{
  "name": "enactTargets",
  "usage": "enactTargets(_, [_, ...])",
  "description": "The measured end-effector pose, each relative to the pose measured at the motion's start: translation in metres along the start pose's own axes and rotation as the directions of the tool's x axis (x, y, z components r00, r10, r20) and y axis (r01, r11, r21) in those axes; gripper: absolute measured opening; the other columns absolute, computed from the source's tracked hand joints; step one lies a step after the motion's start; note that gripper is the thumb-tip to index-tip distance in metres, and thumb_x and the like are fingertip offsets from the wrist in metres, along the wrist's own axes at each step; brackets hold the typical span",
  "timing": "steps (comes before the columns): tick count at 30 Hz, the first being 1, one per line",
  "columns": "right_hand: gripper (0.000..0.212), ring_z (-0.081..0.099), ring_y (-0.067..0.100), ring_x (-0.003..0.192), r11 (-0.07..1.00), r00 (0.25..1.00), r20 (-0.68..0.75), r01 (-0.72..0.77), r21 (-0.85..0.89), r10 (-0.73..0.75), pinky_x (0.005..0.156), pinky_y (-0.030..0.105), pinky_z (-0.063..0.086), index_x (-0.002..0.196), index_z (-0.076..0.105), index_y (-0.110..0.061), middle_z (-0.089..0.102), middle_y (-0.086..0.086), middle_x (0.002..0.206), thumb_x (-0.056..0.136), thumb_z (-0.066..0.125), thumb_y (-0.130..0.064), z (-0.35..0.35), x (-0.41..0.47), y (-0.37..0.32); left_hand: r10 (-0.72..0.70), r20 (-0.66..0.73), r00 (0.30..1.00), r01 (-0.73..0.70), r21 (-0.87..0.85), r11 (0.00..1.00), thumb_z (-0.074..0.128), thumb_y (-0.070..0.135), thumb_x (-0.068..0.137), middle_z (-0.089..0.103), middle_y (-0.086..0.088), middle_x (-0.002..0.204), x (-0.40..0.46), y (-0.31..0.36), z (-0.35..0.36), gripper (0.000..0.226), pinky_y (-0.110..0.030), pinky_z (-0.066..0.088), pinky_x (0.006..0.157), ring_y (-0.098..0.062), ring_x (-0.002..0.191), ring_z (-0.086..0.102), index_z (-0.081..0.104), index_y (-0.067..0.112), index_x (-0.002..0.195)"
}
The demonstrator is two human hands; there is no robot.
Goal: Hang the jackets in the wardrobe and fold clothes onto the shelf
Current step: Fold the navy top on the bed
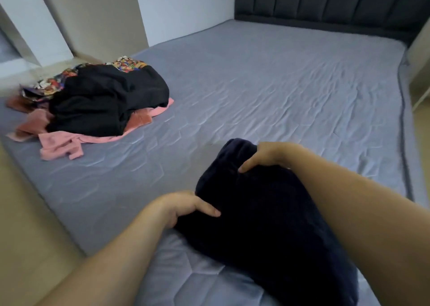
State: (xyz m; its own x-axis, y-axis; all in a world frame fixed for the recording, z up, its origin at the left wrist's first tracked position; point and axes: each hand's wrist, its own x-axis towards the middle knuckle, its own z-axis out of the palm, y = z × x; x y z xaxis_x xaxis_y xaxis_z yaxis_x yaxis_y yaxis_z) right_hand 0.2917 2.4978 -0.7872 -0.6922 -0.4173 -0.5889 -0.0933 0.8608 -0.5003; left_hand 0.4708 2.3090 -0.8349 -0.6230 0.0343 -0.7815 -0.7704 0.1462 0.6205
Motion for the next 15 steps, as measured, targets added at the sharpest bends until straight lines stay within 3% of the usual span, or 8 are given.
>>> enactTargets(3, [0.064,0.073,0.028,0.087,0.98,0.996,0.091,-0.003,0.197,-0.015,0.086,0.045,0.057,0.104,0.071,-0.018,0.075,0.007,0.098,0.046,0.089,-0.04,-0.023,-0.033,-0.022,0.04,-0.038,0.998,-0.037,0.085,0.996,0.086,0.011,0.054,0.075,-0.014,0.101,-0.044,0.028,-0.015,0.055,-0.049,0.055,0.091,-0.034,0.095,0.071,0.073,0.012,0.107])
enactTargets(7, [0.061,0.072,0.034,0.091,0.855,0.993,0.097,0.009,0.518,-0.069,0.084,0.049,0.057,0.105,0.073,-0.012,0.074,0.014,0.1,0.047,0.087,-0.019,-0.094,-0.101,-0.103,0.148,-0.169,0.975,-0.086,0.325,0.942,0.089,0.023,0.054,0.075,0.0,0.099,-0.15,0.126,-0.082,0.053,-0.041,0.057,0.088,-0.021,0.09,0.072,0.071,0.021,0.104])
enactTargets(10, [0.059,0.071,0.026,0.094,0.817,0.988,-0.005,0.13,0.562,-0.154,0.085,0.04,0.057,0.104,0.073,-0.013,0.075,0.007,0.099,0.048,0.09,-0.014,-0.157,-0.171,-0.211,0.295,-0.274,0.915,-0.096,0.562,0.822,0.078,0.026,0.055,0.069,0.005,0.103,-0.271,0.218,-0.154,0.051,-0.039,0.054,0.088,-0.017,0.095,0.065,0.058,0.033,0.101])
enactTargets(12, [0.05,0.072,0.018,0.089,0.794,0.97,-0.076,0.233,0.561,-0.231,0.076,0.032,0.057,0.098,0.073,-0.016,0.076,0.0,0.094,0.052,0.091,-0.014,-0.201,-0.22,-0.298,0.394,-0.353,0.849,-0.053,0.685,0.727,0.069,0.03,0.053,0.065,0.01,0.095,-0.368,0.275,-0.2,0.051,-0.037,0.054,0.079,-0.015,0.088,0.062,0.047,0.04,0.097])
enactTargets(15, [0.047,0.071,0.008,0.085,0.739,0.901,-0.155,0.423,0.524,-0.406,0.068,0.022,0.056,0.102,0.071,-0.023,0.075,-0.006,0.095,0.059,0.091,-0.017,-0.259,-0.294,-0.437,0.504,-0.481,0.717,0.054,0.759,0.648,0.062,0.036,0.054,0.064,0.009,0.087,-0.517,0.338,-0.265,0.039,-0.037,0.054,0.075,-0.019,0.082,0.062,0.051,0.034,0.092])
